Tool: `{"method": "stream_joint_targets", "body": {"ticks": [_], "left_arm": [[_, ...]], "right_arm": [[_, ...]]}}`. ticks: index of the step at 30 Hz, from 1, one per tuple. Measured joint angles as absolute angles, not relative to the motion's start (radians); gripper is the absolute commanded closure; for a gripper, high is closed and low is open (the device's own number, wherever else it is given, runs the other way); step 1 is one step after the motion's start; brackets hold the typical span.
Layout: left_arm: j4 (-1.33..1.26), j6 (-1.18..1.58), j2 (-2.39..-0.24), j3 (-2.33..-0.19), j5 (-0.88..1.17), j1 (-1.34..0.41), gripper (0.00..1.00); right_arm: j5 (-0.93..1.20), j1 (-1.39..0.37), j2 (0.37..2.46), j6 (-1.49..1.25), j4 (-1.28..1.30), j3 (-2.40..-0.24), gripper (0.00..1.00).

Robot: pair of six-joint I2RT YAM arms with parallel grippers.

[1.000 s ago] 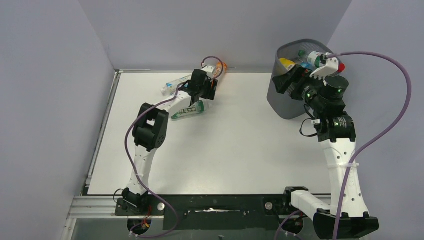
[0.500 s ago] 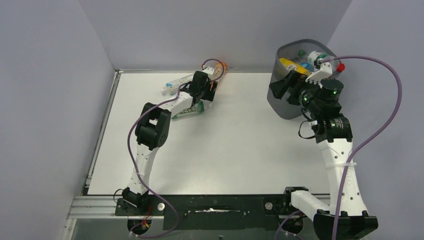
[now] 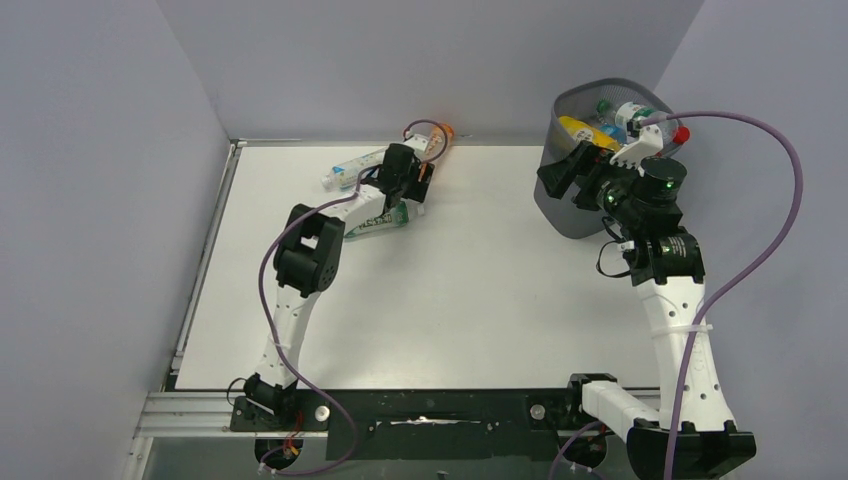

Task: Put the plastic bottles in the bin
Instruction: Pick up the plastic bottle at the center of the board.

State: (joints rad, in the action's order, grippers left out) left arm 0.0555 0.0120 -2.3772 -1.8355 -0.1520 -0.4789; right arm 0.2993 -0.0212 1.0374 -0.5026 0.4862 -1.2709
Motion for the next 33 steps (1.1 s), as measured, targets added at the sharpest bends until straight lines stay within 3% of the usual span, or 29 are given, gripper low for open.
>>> {"method": "stream_joint_targets", "body": {"ticks": [5,11,19,25,33], "left_arm": [[0.019,-0.007,-2.378,-1.835,-0.145,-0.469,0.32],[-0.02,-0.013,-2.385,-1.835,-0.118,-0.464,0.46],[-0.027,-0.013,-2.407,-1.841,-0.084,-0.462,0.5],[-0.027,-0.01,-2.432,-1.85,-0.068,-0.461,0.61],[-0.028,-0.007,-2.439,-1.855,-0.056,-0.457,0.66]], "right_arm": [[0.3,-0.021,1.04,-0.503,0.486,-1.266,0.04],[0.3,-0.021,1.041,-0.502,0.485,-1.262,0.04],[0.301,-0.021,1.052,-0.502,0.48,-1.257,0.04],[0.301,-0.021,1.056,-0.502,0.479,-1.245,0.04],[0.301,-0.021,1.057,-0.502,0.479,-1.245,0.04]]}}
